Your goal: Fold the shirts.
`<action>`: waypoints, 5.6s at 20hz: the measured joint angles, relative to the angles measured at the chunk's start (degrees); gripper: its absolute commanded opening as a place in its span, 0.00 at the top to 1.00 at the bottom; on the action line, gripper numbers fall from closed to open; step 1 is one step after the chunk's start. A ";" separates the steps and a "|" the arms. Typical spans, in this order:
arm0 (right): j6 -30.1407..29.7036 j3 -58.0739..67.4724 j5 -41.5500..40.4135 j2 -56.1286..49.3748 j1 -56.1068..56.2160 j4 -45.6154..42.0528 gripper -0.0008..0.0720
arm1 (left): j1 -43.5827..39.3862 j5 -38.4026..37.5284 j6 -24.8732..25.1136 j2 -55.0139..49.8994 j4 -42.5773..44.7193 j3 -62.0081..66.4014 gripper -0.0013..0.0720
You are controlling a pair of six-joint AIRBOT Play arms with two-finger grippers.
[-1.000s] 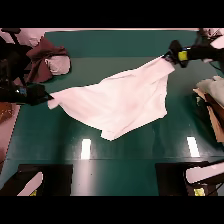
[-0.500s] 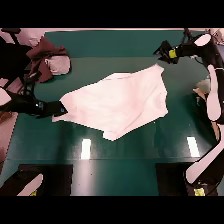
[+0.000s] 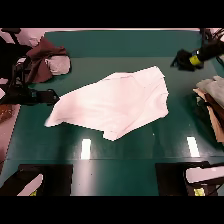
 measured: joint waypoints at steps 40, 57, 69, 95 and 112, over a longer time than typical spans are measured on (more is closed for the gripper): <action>-18.40 -69.85 -25.64 29.35 -2.82 24.61 0.57 | 0.04 -5.14 6.43 -6.97 4.98 0.61 0.39; -16.74 -54.58 -33.24 26.21 5.90 27.06 0.97 | 0.04 -4.44 6.75 -6.97 4.63 -6.75 0.41; -14.25 -32.35 -32.79 6.88 18.49 27.93 0.97 | 0.04 -2.51 6.80 -6.97 3.80 -8.46 0.41; -5.49 -18.56 -7.54 0.66 19.80 2.34 0.39 | 0.07 -1.40 6.21 -6.99 7.52 -10.58 0.41; -12.85 -38.60 -38.14 1.75 18.23 31.67 0.20 | 10.01 2.19 5.22 -6.99 3.74 -11.06 0.41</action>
